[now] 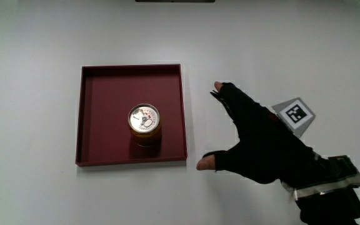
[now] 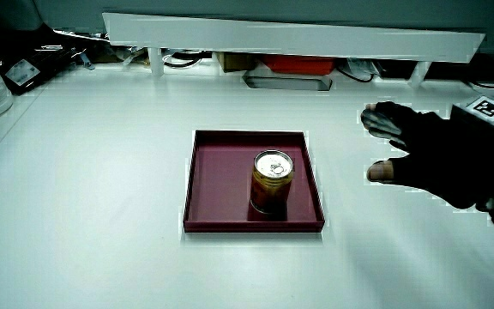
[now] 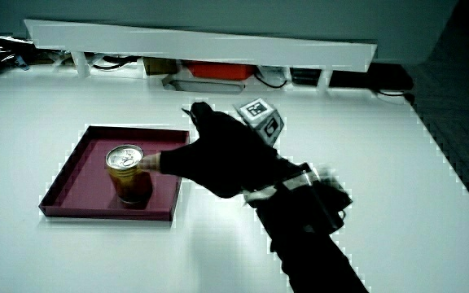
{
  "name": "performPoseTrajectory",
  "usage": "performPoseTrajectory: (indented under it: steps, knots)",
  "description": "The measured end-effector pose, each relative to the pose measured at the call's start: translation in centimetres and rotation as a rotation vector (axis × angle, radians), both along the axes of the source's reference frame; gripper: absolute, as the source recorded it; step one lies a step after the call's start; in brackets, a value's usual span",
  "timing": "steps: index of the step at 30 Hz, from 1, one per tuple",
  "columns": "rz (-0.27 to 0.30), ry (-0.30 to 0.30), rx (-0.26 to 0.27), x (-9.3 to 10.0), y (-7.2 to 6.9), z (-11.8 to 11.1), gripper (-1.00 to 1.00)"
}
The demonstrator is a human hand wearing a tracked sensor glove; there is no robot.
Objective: Pick red bull from plate
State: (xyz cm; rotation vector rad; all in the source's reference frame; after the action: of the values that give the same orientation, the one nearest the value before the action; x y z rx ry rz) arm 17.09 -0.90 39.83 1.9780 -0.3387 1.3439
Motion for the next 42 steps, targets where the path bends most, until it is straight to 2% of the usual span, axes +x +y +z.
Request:
performPoseTrajectory:
  steps: [1,2,3,4,5,7,8,9,10,11,13,15,17,18,20,22,23,24,26,33,34,35,36,38,39,40,41,42]
  knots:
    - [-0.001,0.012,-0.011,-0.2,0.0,0.4,0.0]
    - [0.001,-0.02,-0.019,-0.6,0.0,0.7,0.0]
    - [0.004,-0.021,-0.047,-0.9,0.0,1.0,0.0]
    - [0.002,-0.016,-0.053,-1.2,0.0,1.5,0.0]
    - [0.023,-0.033,-0.153,-1.8,0.2,1.0,0.0]
    - [0.026,-0.022,-0.179,-2.6,0.1,1.4,0.0]
    - [0.014,-0.038,-0.147,-2.7,0.0,2.5,0.0]
    - [0.012,0.001,-0.147,-3.0,-0.1,2.8,0.0]
    - [0.007,-0.015,-0.144,-3.3,-0.2,3.2,0.0]
    - [-0.006,-0.026,-0.112,-3.4,-0.3,3.9,0.0]
    - [0.005,-0.03,-0.098,-3.7,-0.5,4.6,0.0]
    - [0.021,-0.051,-0.144,-4.3,-0.5,4.9,0.0]
    - [0.019,-0.059,-0.146,-4.9,-0.7,5.6,0.0]
    - [0.007,-0.072,-0.109,-5.3,-0.8,6.0,0.0]
    - [0.004,-0.046,-0.128,-6.0,-0.9,6.4,0.0]
    - [0.001,-0.101,-0.149,-6.8,-0.9,7.0,0.0]
    - [-0.001,-0.095,-0.153,-7.1,-1.0,7.3,0.0]
    - [-0.017,-0.052,-0.12,-7.4,-1.1,7.7,0.0]
    - [-0.021,-0.067,-0.119,-8.1,-1.1,8.2,0.0]
    - [-0.04,-0.05,-0.103,-10.0,-1.1,9.8,0.0]
    - [-0.037,-0.052,-0.114,-10.2,-1.0,9.8,0.0]
    - [-0.002,-0.025,-0.049,-10.4,-1.0,9.8,0.0]
    - [-0.038,-0.058,-0.107,-10.5,-1.1,10.2,0.0]
    - [-0.039,-0.049,-0.101,-10.7,-1.0,10.3,0.0]
    - [0.002,-0.026,-0.048,-10.9,-1.0,10.1,0.0]
    - [0.007,-0.029,-0.051,-11.0,-1.0,9.9,0.0]
    - [-0.039,-0.05,-0.104,-11.0,-1.0,10.5,0.0]
    - [-0.033,-0.06,-0.108,-11.0,-0.9,10.7,0.0]
